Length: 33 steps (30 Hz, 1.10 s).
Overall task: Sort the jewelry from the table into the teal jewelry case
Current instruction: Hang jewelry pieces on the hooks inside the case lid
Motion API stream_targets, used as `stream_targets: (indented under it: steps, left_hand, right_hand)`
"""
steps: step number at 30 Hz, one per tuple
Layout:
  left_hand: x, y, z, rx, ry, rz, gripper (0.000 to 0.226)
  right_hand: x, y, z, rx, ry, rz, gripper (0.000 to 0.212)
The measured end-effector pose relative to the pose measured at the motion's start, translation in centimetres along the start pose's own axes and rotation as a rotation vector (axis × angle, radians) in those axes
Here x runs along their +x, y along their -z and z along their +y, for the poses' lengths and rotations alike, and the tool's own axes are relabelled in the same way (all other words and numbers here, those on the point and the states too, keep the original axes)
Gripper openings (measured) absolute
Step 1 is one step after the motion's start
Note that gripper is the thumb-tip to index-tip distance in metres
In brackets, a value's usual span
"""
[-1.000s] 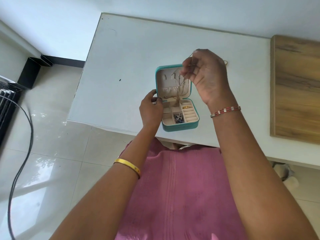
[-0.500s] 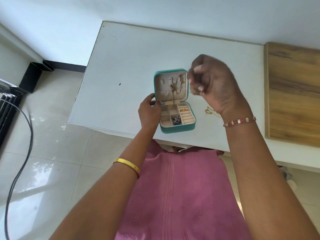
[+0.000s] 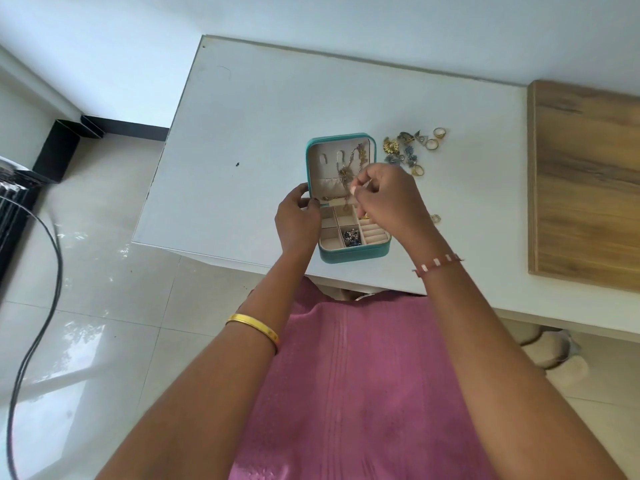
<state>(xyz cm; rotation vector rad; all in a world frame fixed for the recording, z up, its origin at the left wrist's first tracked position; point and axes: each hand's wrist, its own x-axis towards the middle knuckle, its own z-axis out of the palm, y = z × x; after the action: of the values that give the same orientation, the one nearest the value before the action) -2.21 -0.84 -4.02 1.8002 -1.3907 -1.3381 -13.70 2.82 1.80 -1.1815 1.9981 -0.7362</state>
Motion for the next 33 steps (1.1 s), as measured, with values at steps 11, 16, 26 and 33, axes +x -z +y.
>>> stream_targets:
  steps: [11,16,26,33]
  left_hand:
    - [-0.1,-0.1,-0.1,-0.028,-0.006,0.013,0.034]
    - [-0.3,-0.1,0.0,-0.028,-0.020,0.023,0.036]
    - [-0.6,-0.1,0.1,-0.057,-0.030,0.043,0.036]
    - [-0.8,-0.1,0.1,-0.065,-0.030,0.051,0.035]
  right_hand:
    - [3.8,-3.1,0.2,-0.193,0.039,0.302,0.013]
    - [4.0,-3.6,-0.2,-0.228,-0.039,0.354,0.015]
    - [3.9,-4.7,-1.2,-0.028,-0.129,0.439,0.014]
    - [4.3,-4.5,-1.3,0.184,-0.027,0.517,0.011]
